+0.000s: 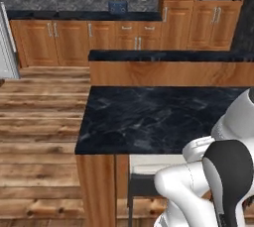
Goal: Open the fridge, grab two sodas, and place both sodas inside the bowl with ice on the dining counter.
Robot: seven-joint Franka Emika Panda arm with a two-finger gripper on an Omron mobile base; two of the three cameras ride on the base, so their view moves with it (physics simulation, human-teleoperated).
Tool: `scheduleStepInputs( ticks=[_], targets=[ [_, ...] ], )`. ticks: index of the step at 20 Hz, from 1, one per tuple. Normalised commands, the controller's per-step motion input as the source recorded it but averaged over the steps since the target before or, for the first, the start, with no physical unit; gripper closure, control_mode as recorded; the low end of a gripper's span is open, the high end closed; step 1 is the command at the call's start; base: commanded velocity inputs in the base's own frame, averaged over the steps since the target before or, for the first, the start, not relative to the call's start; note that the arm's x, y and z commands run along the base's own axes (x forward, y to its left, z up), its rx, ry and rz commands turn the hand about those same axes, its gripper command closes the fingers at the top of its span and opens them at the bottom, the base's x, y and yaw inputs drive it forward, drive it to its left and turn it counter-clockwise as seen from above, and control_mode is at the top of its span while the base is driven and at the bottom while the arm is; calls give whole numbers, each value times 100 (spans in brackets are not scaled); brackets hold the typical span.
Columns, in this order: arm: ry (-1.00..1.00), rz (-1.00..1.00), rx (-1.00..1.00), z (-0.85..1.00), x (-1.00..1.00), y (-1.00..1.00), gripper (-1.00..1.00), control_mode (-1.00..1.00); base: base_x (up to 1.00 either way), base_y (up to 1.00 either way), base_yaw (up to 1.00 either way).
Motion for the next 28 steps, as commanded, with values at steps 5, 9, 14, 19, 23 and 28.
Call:
scheduleStepInputs(
  ticks=[5, 9, 14, 19, 23, 28],
  targets=[
    [0, 0, 0, 0, 0, 0, -100, 100, 0, 100, 37],
    [0, 0, 0, 0, 0, 0, -100, 100, 1, 100, 39],
    [0, 0, 0, 0, 0, 0, -100, 100, 15, 93, 39],
    [0, 0, 0, 0, 0, 0, -100, 100, 55, 70, 34],
    [0, 0, 0, 0, 0, 0, -100, 100, 92, 36, 26],
    [0, 0, 0, 0, 0, 0, -100, 100, 92, 16, 24]
  ],
)
